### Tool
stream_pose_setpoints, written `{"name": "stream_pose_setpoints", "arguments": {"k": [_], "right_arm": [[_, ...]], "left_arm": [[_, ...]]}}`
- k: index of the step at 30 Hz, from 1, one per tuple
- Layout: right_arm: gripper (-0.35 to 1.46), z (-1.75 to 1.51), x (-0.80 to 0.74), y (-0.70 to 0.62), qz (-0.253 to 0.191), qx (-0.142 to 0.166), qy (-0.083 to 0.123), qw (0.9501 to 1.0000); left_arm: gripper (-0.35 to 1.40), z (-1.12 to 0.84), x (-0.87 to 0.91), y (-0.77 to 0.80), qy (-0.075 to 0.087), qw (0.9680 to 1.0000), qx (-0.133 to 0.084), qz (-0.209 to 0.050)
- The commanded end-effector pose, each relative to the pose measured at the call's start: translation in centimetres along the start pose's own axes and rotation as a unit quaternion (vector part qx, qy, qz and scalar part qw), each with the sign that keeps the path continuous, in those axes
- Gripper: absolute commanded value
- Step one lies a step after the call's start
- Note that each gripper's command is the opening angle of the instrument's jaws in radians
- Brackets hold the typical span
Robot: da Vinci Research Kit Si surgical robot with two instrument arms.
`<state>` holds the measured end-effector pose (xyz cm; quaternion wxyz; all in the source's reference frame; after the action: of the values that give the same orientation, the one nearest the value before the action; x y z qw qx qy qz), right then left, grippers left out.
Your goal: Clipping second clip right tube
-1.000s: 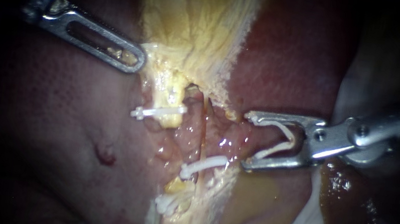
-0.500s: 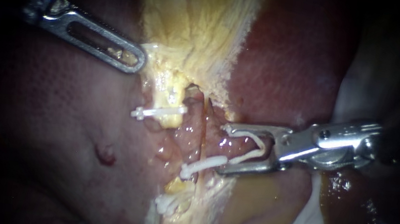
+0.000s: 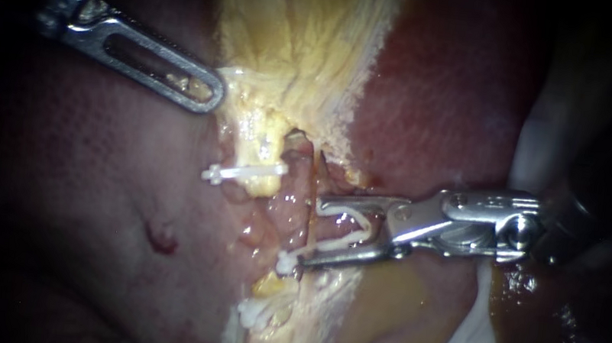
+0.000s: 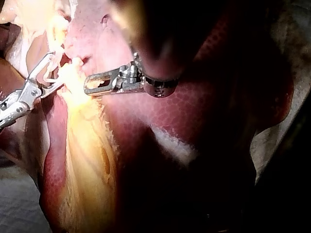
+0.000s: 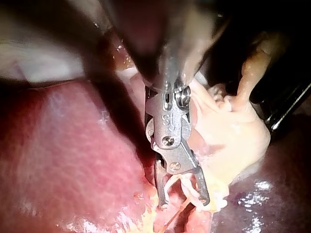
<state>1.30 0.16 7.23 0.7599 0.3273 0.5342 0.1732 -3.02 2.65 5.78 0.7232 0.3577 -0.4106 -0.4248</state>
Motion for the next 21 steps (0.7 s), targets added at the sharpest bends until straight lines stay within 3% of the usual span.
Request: {"name": "stream_pose_setpoints", "arguments": {"k": [1, 7, 13, 21], "right_arm": [[0.49, 0.02, 0.01, 0.0, 0.005, 0.003, 0.007, 1.0], [0.49, 0.11, 0.04, 0.01, 0.023, 0.026, 0.029, 0.999], [0.49, 0.15, 0.07, -0.01, 0.032, 0.053, 0.038, 0.9973], [0.49, 0.17, 0.11, -0.12, 0.044, 0.071, 0.051, 0.9952]], "left_arm": [[-0.35, 0.0, 0.0, 0.0, 0.0, 1.0, 0.0, 0.0], [-0.35, 0.01, 0.0, 0.01, 0.0, 1.0, 0.0, 0.0], [-0.35, 0.01, 0.0, 0.01, 0.0, 1.0, 0.0, 0.0], [-0.35, 0.0, 0.0, 0.02, 0.0, 1.0, 0.0, 0.0]]}}
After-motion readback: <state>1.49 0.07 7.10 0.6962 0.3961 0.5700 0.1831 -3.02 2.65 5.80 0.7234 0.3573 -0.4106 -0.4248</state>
